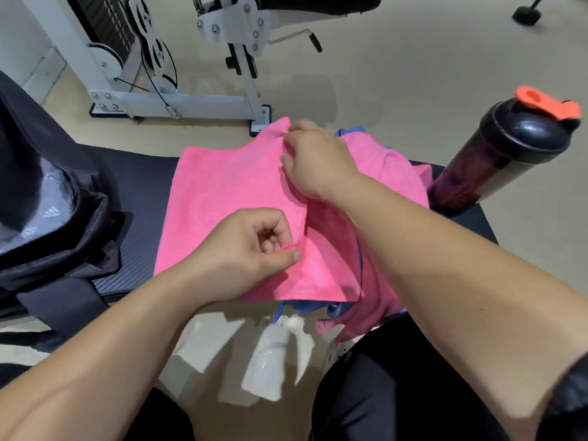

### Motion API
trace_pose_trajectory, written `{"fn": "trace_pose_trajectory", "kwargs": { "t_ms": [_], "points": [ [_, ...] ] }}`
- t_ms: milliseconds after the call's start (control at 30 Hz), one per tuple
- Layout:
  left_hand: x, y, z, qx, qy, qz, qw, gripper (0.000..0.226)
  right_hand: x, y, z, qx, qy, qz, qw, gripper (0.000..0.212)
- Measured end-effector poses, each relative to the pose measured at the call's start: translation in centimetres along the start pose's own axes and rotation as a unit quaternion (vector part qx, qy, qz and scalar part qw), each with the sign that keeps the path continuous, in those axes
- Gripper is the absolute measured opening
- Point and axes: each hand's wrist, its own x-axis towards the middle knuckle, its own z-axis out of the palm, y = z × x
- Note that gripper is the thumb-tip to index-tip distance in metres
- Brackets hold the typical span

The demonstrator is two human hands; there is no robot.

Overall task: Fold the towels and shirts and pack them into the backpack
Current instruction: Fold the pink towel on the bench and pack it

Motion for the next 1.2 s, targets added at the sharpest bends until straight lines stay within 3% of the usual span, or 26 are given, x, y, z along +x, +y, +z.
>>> {"fn": "trace_pose_trajectory", "kwargs": {
  "t_ms": [133,400,500,700,833,867,933,1000,1067,1200],
  "points": [
    [1.3,0.9,3.4,0.025,-0.037,0.011,0.999,0.023,-0.7,2.5,-2.0,-0.050,0.017,0.000,0.999,0.033],
    [3.2,-2.9,9.7,0.247,-0.082,-0.006,0.965,0.024,-3.8,5.2,1.1,-0.112,-0.086,0.044,0.989,0.034],
    [3.2,-2.9,9.4,0.224,-0.077,-0.020,0.971,0.024,-4.2,5.3,1.0,-0.093,-0.074,0.037,0.992,0.037],
    [2.7,-1.9,9.0,0.131,-0.065,-0.019,0.989,0.021,-4.4,5.4,-1.1,-0.104,0.036,0.024,0.994,0.041],
    [2.7,-2.3,9.5,0.095,-0.093,-0.037,0.990,0.018,-5.0,5.5,-0.2,-0.171,-0.080,0.026,0.982,0.060],
    [2.7,-2.4,9.4,0.080,-0.078,-0.033,0.993,0.019,-5.4,5.3,0.3,-0.184,-0.103,0.023,0.977,0.066],
    [3.0,-3.1,8.3,0.106,0.031,0.034,0.993,0.023,-6.2,4.5,1.2,-0.198,-0.100,0.005,0.975,0.069],
    [3.5,-4.0,6.0,0.217,0.186,0.102,0.953,0.019,-6.9,3.0,2.0,-0.178,-0.078,-0.021,0.981,0.070],
    [3.9,-5.7,3.1,0.336,0.254,0.072,0.904,0.034,-7.4,1.3,2.9,-0.142,-0.078,-0.040,0.986,0.073],
    [3.0,-9.7,-1.1,0.497,0.120,-0.130,0.849,0.086,-7.6,-0.8,5.6,-0.112,-0.139,-0.043,0.983,0.079]
  ]
}}
